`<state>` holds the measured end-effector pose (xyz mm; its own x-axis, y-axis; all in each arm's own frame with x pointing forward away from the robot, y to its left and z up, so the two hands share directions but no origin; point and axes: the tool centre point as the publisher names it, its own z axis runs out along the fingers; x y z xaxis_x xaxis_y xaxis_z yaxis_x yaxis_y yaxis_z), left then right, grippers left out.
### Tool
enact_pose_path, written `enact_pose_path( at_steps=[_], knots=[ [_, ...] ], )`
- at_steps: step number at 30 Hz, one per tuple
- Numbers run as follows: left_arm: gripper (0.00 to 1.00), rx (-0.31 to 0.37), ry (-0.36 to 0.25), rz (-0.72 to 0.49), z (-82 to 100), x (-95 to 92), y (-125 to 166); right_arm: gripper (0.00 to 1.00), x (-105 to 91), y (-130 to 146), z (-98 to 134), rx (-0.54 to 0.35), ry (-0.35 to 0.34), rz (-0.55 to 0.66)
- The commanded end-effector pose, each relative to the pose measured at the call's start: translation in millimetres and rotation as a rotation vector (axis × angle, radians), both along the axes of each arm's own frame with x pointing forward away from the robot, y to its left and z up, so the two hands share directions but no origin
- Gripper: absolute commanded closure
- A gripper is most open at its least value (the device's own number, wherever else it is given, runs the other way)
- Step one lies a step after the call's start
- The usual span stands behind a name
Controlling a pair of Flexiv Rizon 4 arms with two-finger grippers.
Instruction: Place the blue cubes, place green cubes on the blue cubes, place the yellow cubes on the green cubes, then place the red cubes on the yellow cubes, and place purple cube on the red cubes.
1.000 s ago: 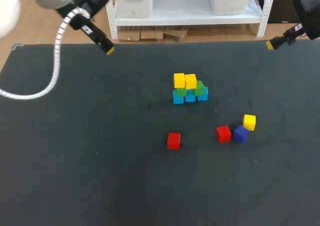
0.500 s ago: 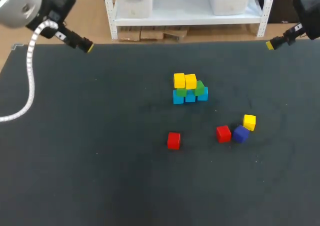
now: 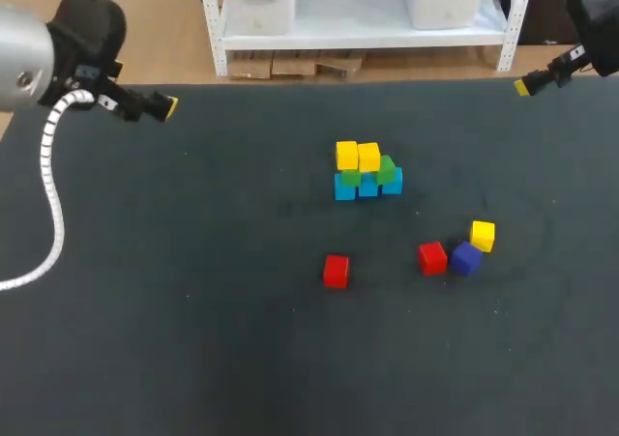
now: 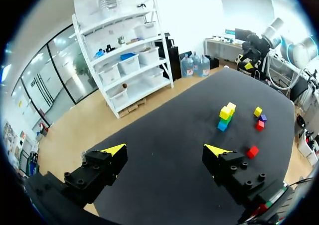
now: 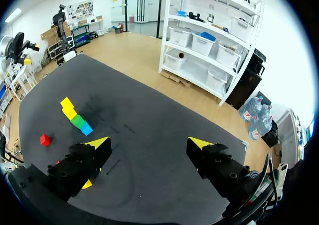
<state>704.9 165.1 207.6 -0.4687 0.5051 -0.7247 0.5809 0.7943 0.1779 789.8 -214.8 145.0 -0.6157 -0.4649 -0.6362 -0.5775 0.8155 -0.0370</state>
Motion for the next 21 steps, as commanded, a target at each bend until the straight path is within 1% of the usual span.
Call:
enact_pose_path(
  at_steps=[1,4,21],
  knots=[
    [0.00,-0.071,-0.076,-0.024,0.1,-3.5,6.1,0.00,-0.7,0.3,0.3,-0.001,-0.001,-0.002],
    [0.00,-0.092,-0.063,-0.032,-0.3,-4.3,5.7,0.00,-0.7,0.3,0.3,-0.001,-0.001,-0.002],
    [0.00,-0.092,-0.063,-0.032,-0.3,-4.3,5.7,0.00,-0.7,0.3,0.3,-0.001,-0.001,-0.002]
  ],
)
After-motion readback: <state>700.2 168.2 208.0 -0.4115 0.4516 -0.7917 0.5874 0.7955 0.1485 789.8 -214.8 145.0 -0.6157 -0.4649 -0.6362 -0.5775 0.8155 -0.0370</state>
